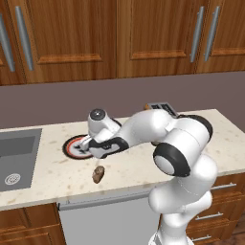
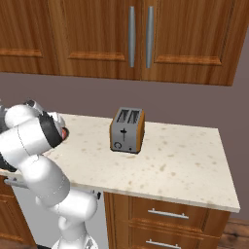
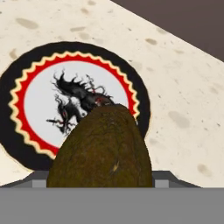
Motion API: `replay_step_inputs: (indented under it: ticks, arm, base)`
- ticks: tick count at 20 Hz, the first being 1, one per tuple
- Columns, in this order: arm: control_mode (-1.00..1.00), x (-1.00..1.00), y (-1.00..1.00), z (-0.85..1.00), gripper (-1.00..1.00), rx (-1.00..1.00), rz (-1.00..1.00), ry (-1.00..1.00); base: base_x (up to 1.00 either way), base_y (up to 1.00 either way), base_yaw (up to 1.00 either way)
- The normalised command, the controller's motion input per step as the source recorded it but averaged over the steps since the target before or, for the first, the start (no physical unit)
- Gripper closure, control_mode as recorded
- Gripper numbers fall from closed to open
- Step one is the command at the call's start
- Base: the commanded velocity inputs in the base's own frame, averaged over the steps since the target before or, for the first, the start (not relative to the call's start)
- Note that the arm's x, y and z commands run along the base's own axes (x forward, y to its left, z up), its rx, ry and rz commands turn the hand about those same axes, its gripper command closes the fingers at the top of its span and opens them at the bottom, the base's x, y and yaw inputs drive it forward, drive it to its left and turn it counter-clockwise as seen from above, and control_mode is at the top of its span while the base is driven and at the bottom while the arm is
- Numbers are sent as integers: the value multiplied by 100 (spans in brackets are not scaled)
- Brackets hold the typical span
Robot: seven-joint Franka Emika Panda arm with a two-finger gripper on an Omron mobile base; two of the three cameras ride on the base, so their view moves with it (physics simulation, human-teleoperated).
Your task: Pick the avocado and bread from the counter and place them on the plate. Then pick the jam from the cabinet and place it next to the plate. Lastly close the cabinet door.
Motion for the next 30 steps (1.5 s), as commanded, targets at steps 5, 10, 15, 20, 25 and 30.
replay_step_inputs:
  ticks: [5, 10, 15, 20, 25, 30]
  arm:
    - [-100, 30, 24, -15, 100, 0, 0, 0]
    - [-100, 27, 26, -30, 100, 0, 0, 0]
    - [-100, 27, 20, -37, 100, 0, 0, 0]
    - [-100, 21, 14, -15, -100, 0, 0, 0]
    - [-100, 14, 5, -1, -100, 0, 0, 0]
    - [-100, 10, 0, 0, -100, 0, 0, 0]
  base:
    - [0, 0, 0]
    - [0, 0, 0]
    - [0, 0, 0]
    - [0, 0, 0]
    - [0, 0, 0]
    - [0, 0, 0]
